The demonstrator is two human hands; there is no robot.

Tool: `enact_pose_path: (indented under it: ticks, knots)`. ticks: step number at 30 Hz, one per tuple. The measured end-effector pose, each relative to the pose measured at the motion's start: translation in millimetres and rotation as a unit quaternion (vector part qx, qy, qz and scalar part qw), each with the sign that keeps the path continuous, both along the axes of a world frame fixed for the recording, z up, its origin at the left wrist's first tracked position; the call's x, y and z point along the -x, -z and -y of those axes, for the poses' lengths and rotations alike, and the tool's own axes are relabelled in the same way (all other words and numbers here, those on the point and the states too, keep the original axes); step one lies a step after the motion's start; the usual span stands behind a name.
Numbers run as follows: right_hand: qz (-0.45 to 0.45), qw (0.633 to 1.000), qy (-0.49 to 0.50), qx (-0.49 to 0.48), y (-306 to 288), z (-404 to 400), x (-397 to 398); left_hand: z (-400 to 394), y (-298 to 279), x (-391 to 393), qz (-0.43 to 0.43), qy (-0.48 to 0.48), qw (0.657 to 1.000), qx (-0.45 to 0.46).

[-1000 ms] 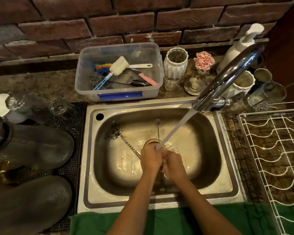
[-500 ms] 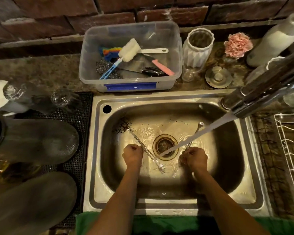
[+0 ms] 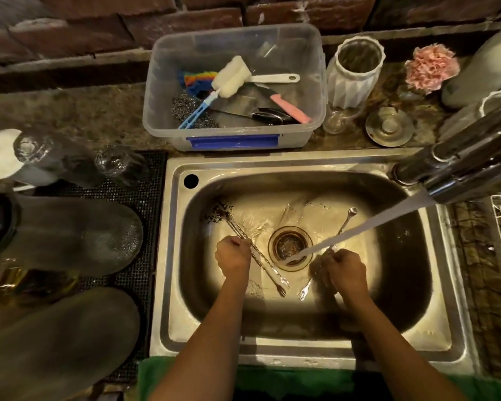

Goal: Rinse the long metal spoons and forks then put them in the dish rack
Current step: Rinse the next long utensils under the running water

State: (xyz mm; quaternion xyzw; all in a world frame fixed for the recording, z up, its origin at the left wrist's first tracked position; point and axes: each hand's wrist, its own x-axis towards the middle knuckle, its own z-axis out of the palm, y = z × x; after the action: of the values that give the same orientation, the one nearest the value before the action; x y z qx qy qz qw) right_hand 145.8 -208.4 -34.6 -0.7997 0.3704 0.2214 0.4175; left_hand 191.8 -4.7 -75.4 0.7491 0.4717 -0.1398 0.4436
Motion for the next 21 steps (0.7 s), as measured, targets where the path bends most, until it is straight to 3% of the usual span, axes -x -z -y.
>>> enact_pose_path:
  ticks: [5,9,12,16,19,21]
  knots:
    - [0.007,0.967,-0.056,-0.249,-51.5,-15.1,30.2,-3.0,-45.6,11.8,0.063,-0.013,0.998,0.004]
    - [-0.047,0.923,-0.08,-0.374,-75.0,-52.2,59.7,5.6,-89.2,27.8,0.128,-0.128,0.979,0.092]
    - [-0.032,0.888,0.092,-0.45,-86.4,-75.5,73.6,20.5,-122.3,51.7,0.139,-0.181,0.958,0.174]
    - [0.091,0.763,0.365,-0.526,-101.0,-78.6,72.0,41.7,-147.5,78.5,0.161,-0.186,0.941,0.232]
    - [0.124,0.726,0.431,-0.521,-108.6,-64.7,73.1,54.7,-157.4,88.1,0.167,-0.135,0.943,0.253]
    - [0.129,0.722,0.444,-0.515,-113.2,-50.3,73.1,56.7,-162.8,87.3,0.168,-0.107,0.939,0.279]
